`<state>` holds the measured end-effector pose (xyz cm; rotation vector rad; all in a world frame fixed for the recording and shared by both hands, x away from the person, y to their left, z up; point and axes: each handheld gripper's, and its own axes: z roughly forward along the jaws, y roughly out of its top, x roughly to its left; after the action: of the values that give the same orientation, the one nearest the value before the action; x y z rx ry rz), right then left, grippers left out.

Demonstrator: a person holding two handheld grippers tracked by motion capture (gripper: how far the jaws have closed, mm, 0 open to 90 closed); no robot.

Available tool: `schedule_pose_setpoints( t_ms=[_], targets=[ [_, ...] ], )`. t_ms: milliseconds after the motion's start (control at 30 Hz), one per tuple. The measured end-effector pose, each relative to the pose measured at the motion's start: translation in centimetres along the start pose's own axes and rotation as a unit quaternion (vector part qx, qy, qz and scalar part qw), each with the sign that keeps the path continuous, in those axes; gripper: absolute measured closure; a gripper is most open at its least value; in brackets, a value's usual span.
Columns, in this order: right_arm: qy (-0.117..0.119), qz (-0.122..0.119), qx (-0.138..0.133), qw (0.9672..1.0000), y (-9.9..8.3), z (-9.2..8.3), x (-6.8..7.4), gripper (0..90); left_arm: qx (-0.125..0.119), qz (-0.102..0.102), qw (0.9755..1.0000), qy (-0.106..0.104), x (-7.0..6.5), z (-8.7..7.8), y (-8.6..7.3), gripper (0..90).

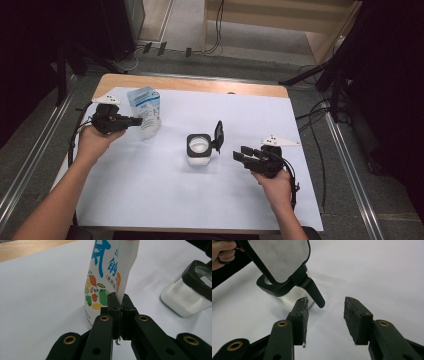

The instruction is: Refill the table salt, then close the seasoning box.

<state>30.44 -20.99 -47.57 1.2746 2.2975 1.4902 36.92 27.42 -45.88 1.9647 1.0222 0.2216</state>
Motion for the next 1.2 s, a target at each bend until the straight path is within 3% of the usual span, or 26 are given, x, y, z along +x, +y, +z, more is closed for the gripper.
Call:
schedule_pose_setpoints(
  t_ms=[200,767,900,1000,1200],
  targets=[
    [-0.002,0.0,-0.001,1.0,0.4,0.3,-0.2,56.3,0.007,-0.013,0.9999,0.0,0.2,-0.1,-0.3,87.1],
    [0.001,0.001,-0.016,0.9999,1.4,0.6,-0.5,59.7,-0.002,-0.019,0.9997,-0.015,0.4,-0.3,-0.2,74.5],
    [0.006,0.006,-0.014,0.9999,1.8,0.9,-0.7,63.1,-0.004,-0.021,0.9997,-0.016,0.4,-0.5,-0.2,68.9],
    [0.008,-0.008,-0.014,0.9998,2.3,1.3,-0.6,67.2,-0.004,-0.017,0.9997,-0.018,0.2,-0.7,-0.2,63.8],
    [0.016,-0.011,-0.007,0.9998,3.3,2.0,-0.7,74.6,0.004,-0.018,0.9997,-0.015,0.1,-0.9,-0.1,50.5]
  ],
)
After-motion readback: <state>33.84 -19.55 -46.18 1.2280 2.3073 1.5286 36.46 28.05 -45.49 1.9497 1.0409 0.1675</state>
